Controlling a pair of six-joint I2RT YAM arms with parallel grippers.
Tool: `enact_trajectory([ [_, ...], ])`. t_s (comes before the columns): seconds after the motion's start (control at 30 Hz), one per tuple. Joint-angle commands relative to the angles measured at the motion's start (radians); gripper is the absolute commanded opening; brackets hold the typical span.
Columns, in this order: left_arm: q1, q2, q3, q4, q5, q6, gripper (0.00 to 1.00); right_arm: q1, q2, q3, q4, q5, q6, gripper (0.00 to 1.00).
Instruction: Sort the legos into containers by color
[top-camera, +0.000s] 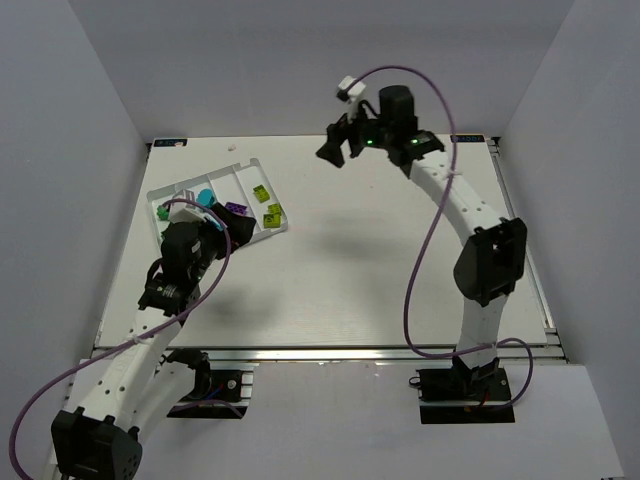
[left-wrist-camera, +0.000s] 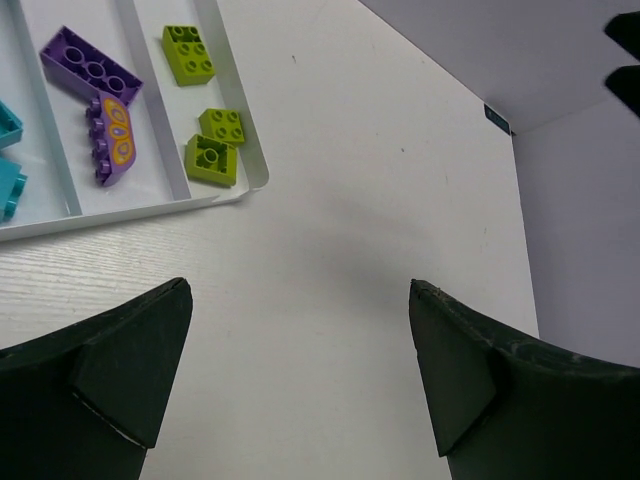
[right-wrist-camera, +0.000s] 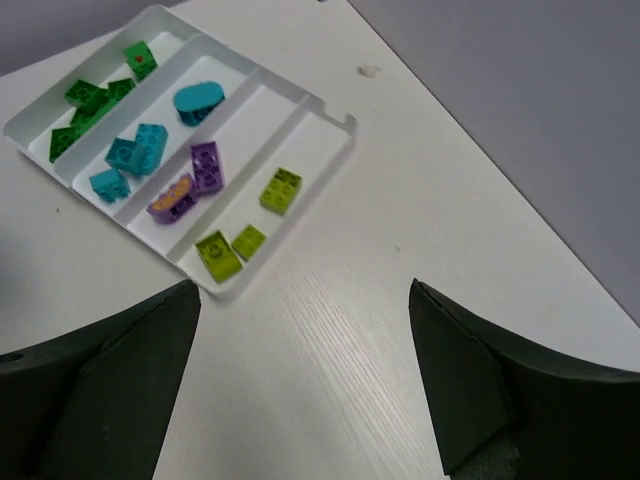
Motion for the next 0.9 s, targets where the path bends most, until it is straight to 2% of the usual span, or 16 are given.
enact_trajectory([
  [0.0, 0.001, 0.034, 0.030, 0.069, 0.082, -0.001, 0.98, -0.102, -0.045, -0.008, -0.256, -0.049, -0.020, 0.90],
  [0.1, 0.001, 0.068, 0.047, 0.082, 0.103, -0.006, 0.98, -0.195, -0.139, -0.136, -0.255, -0.045, 0.009, 0.89],
  [0.13, 0.001, 0.074, 0.056, 0.086, 0.112, -0.004, 0.98, -0.220, -0.166, -0.232, -0.231, -0.043, 0.044, 0.89],
  [0.23, 0.001, 0.092, 0.070, 0.100, 0.125, -0.004, 0.98, -0.291, -0.275, -0.359, -0.134, 0.023, 0.109, 0.89],
  [0.27, 0.001, 0.099, 0.073, 0.103, 0.128, -0.004, 0.98, -0.300, -0.316, -0.412, -0.123, 0.093, 0.118, 0.89],
  [0.43, 0.001, 0.120, 0.084, 0.117, 0.145, -0.003, 0.98, -0.312, -0.416, -0.501, -0.129, 0.288, 0.115, 0.89],
  [0.6, -0.001, 0.128, 0.078, 0.143, 0.154, -0.007, 0.98, -0.312, -0.499, -0.627, -0.088, 0.330, 0.098, 0.89],
  [0.87, 0.001, 0.117, 0.062, 0.155, 0.163, -0.018, 0.98, -0.312, -0.553, -0.700, -0.080, 0.334, 0.090, 0.89],
])
